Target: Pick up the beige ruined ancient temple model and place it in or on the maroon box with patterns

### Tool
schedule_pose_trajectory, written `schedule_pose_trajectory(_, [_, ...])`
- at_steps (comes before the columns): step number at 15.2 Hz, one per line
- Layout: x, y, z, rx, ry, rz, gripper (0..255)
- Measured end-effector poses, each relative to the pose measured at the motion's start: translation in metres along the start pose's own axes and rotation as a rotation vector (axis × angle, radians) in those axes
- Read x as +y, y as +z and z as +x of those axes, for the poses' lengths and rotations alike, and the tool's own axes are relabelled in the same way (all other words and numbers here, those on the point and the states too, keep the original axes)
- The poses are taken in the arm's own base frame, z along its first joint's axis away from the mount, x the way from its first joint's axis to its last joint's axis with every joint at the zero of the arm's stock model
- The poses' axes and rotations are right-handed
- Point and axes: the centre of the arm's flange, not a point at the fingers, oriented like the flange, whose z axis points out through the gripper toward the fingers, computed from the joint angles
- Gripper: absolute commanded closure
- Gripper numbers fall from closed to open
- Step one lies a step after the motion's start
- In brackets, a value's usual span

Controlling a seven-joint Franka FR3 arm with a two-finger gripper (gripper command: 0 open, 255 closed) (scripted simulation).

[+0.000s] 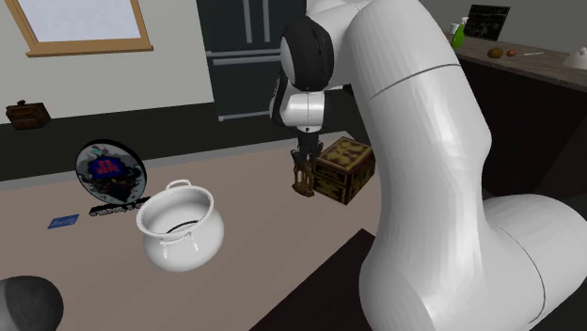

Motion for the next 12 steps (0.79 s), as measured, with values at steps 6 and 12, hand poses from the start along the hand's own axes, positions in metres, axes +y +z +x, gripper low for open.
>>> schedule_pose_trajectory(6, [0.000, -0.032, -0.001, 0.000, 0.000, 0.000, 255])
schedule_pose_trajectory(12, [-0.001, -0.061, 0.002, 0.000, 0.000, 0.000, 255])
